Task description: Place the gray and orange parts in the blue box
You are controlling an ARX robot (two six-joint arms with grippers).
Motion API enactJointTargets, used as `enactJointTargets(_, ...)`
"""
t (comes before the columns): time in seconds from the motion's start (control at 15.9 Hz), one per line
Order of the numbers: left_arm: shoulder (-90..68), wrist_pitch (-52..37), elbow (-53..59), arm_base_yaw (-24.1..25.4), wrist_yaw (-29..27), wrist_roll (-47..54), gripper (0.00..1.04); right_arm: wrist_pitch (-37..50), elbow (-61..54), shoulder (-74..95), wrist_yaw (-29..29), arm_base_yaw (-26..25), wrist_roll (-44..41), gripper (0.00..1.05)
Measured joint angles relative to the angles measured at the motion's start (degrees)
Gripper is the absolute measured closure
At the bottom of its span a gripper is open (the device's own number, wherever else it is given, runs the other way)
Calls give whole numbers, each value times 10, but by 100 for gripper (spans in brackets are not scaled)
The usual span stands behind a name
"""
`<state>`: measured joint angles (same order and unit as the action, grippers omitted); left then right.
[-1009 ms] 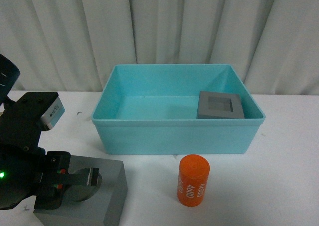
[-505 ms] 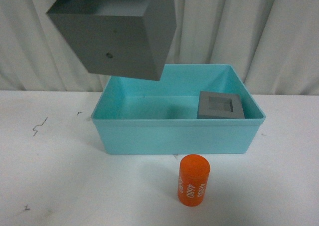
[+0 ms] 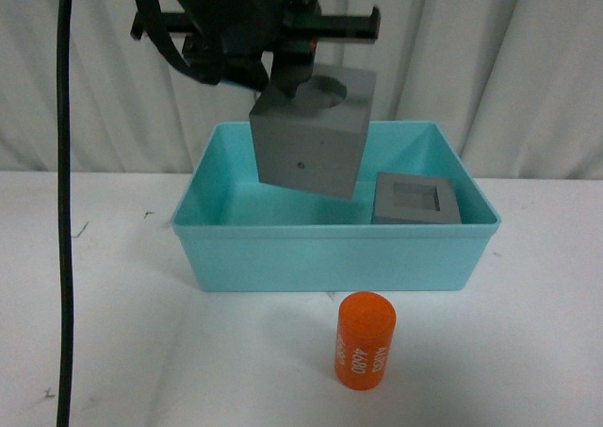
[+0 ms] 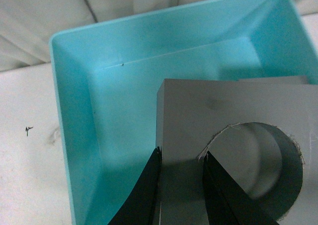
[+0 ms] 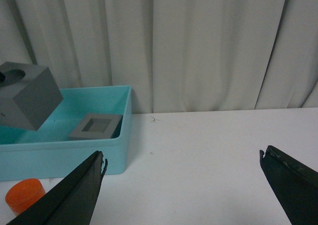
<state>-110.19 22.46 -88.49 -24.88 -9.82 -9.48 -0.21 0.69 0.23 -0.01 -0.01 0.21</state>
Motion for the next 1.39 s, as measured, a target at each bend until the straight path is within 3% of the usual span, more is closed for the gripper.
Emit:
enactJointTargets(0.32,-52,-20,-3,41,-17,-23,86,0,0,0,0,0,0,6)
enactJointTargets(0.82,-57,-25,39,56,-16,-26,84,0,0,0,0,0,0,6)
enactJointTargets(0.88,-57,-26,40,57,-16,-27,74,0,0,0,0,0,0,6)
enactJointTargets(0.95,-56,-28,40,60,-16,-30,47,0,0,0,0,0,0,6)
enactJointTargets(1.01,3,-68,72,62,-6,-33,11,0,0,0,0,0,0,6)
enactJointTargets(1.07,69,-128,108,54,2,-25,8,0,0,0,0,0,0,6)
enactJointTargets(1.39,123,-158,138,40,18,-21,7,0,0,0,0,0,0,6)
